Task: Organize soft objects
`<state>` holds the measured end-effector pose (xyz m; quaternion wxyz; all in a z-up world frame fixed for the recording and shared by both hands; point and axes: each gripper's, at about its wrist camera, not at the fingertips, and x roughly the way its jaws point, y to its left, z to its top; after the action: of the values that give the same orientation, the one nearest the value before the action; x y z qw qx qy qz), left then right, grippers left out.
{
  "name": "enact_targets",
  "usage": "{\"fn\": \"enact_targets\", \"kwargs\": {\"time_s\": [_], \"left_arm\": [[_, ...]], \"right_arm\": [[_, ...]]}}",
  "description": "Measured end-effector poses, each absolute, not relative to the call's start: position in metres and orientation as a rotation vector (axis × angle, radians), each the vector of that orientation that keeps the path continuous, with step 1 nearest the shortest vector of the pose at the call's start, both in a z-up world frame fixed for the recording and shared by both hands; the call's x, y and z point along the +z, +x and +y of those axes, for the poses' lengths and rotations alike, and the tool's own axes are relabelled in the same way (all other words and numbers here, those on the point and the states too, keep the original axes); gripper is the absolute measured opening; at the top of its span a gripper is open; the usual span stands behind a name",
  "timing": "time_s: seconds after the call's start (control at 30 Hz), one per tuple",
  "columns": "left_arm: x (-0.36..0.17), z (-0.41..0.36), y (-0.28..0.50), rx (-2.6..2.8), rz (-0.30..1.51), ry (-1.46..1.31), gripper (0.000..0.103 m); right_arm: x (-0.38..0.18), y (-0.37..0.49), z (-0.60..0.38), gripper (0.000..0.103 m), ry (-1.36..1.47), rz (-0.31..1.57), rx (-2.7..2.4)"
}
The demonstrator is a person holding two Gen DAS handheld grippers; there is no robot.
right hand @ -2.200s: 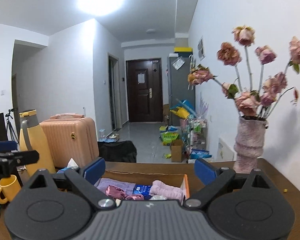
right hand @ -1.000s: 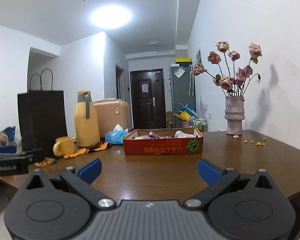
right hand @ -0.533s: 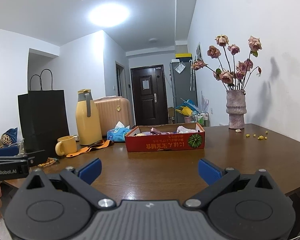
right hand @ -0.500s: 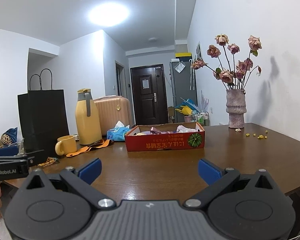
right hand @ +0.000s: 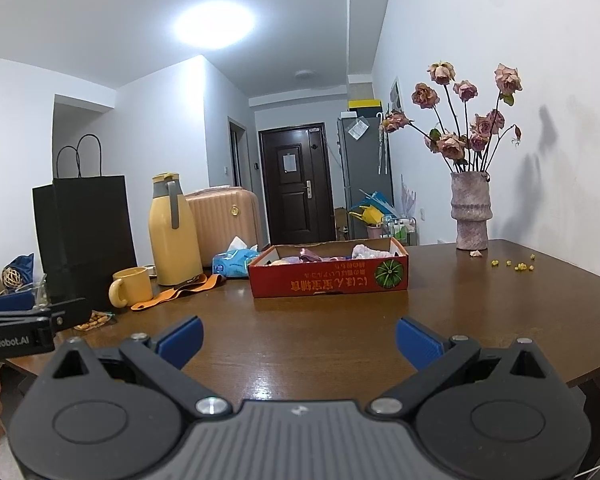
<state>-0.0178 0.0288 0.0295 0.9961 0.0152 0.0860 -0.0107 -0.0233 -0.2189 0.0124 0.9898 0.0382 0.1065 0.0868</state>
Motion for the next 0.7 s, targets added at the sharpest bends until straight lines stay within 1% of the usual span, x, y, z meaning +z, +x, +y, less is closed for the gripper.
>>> {"fn": "enact_targets", "kwargs": {"time_s": [0.7], "left_arm": [[0.0288,0.0279,-0.0185,-0.022,0.173,0.036,0.103]], "right_arm": [[0.0106,-0.0208,-0.221,0.103,0.091,0.228,0.176]]}}
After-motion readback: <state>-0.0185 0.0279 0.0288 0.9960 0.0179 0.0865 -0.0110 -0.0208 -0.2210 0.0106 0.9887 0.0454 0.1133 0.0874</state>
